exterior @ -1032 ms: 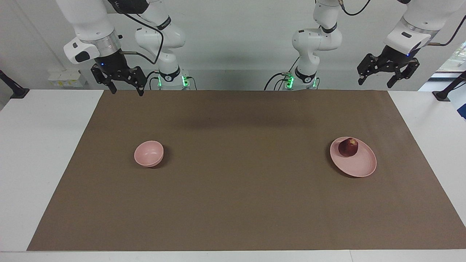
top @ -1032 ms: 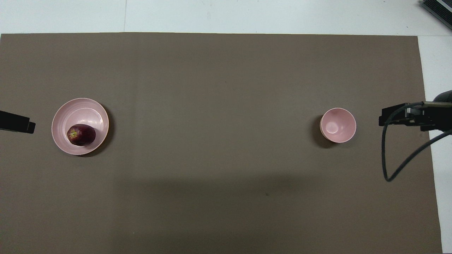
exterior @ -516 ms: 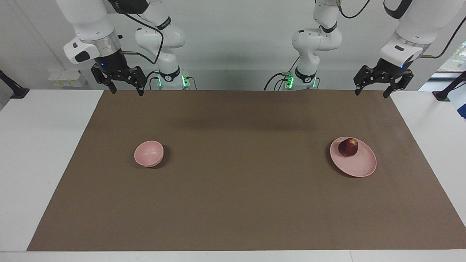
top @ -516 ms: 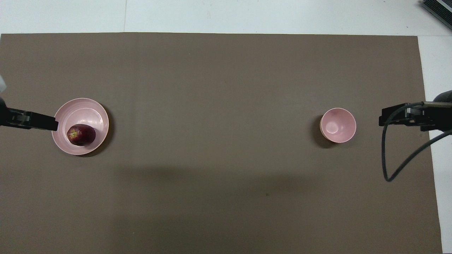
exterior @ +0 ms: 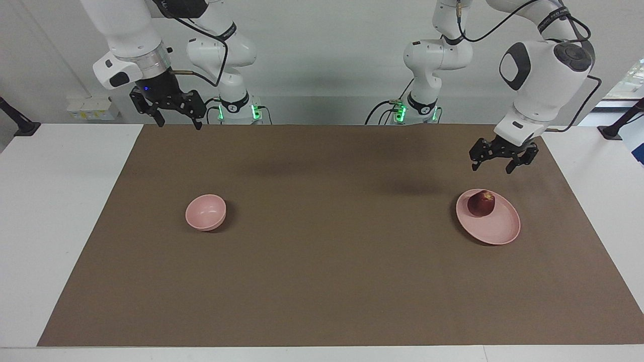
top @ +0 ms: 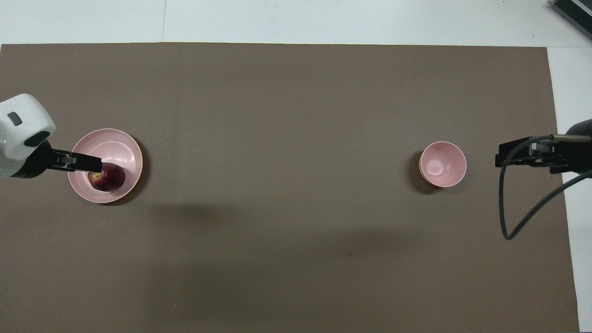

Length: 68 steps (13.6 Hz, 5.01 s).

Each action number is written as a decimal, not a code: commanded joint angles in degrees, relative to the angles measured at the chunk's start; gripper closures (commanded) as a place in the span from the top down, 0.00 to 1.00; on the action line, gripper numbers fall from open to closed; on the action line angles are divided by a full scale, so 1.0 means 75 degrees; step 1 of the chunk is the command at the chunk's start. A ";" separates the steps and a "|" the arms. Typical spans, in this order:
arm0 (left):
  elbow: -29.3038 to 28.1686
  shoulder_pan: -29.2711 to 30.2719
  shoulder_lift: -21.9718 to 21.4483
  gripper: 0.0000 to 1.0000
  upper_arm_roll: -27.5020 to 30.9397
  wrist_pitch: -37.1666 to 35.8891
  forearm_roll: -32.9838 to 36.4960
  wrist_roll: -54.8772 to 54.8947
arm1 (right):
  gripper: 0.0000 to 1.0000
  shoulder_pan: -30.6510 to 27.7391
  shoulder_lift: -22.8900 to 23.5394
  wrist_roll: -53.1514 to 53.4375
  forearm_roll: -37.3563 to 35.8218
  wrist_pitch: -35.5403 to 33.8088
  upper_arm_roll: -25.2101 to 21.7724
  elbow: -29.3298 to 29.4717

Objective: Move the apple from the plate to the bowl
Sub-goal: 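Lower the left gripper onto the red apple on the pink plate, then lift the apple with the left gripper while the right gripper reaches toward it, then carry the apple toward the right gripper and close the right gripper on it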

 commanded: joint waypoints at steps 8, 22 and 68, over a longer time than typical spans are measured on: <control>-0.1735 0.0441 0.0749 1.00 -0.0042 0.3102 -0.0057 0.0065 | 1.00 0.0831 0.0731 0.1161 0.1172 0.1810 0.0075 -0.0597; -0.1785 0.0465 0.0914 0.00 -0.0007 0.3584 -0.0057 0.0276 | 1.00 0.2252 0.2713 0.3766 0.3630 0.4508 0.0087 -0.0609; 0.1651 -0.1598 0.1605 0.00 -0.1800 0.2541 -0.5999 -0.1552 | 0.00 0.2674 0.3499 0.6871 1.0618 0.5622 0.0075 -0.0199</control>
